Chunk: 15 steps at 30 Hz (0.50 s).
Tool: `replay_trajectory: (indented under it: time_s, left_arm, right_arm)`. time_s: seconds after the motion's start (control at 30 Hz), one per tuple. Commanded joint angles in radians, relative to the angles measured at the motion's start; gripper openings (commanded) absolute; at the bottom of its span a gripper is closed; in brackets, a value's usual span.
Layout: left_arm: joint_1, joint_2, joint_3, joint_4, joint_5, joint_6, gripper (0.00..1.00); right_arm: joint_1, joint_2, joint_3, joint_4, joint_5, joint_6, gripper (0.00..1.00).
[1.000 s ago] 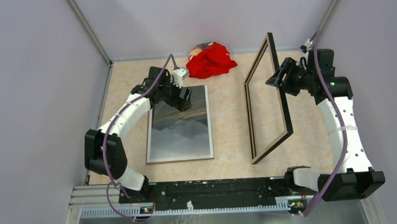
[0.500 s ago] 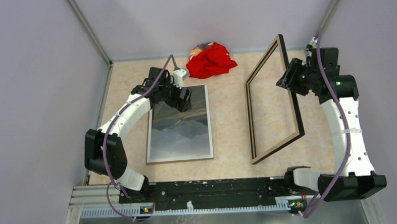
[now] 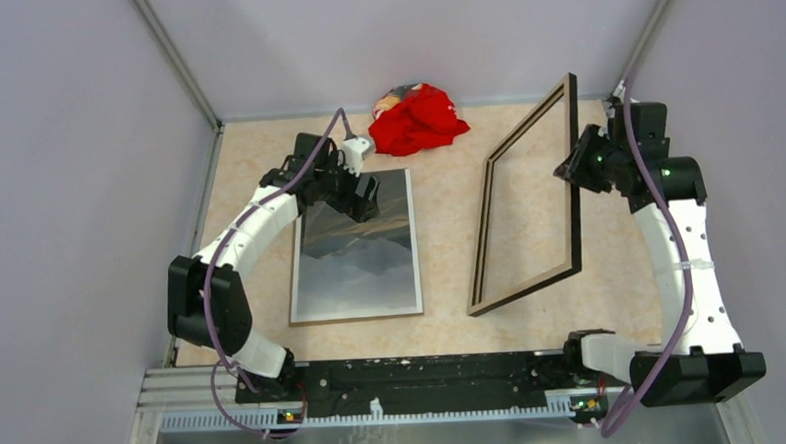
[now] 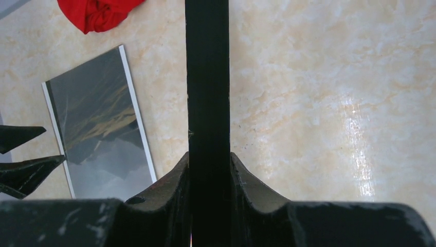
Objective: Put the photo into the frame
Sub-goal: Turn over the photo frame at the center of the board.
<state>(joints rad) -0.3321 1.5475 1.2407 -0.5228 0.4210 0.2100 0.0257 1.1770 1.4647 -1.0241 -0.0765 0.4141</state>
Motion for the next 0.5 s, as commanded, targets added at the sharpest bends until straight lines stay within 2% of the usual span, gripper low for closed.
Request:
replay_trajectory:
  time_s: [0.0,0.2,0.37,0.47]
  left_arm:
    - [-0.004,0.021,0.019,0.025,0.002,0.005,0.99]
    - [-0.004,0.019,0.022,0.015,-0.018,0.021,0.99]
    - [-0.001,0.012,0.021,0.004,-0.062,0.03,0.99]
    - [0.004,0.007,0.017,0.004,-0.07,0.034,0.99]
  right_arm:
    - [0.004,-0.058,-0.083,0.02,-0.023,-0.003,0.0]
    - [0.013,-0.087,-0.209,0.118,-0.187,-0.009,0.0]
    - [0.055,-0.083,-0.305,0.197,-0.209,0.003,0.0]
    - [0.073,-0.062,-0.32,0.202,-0.169,0.001,0.0]
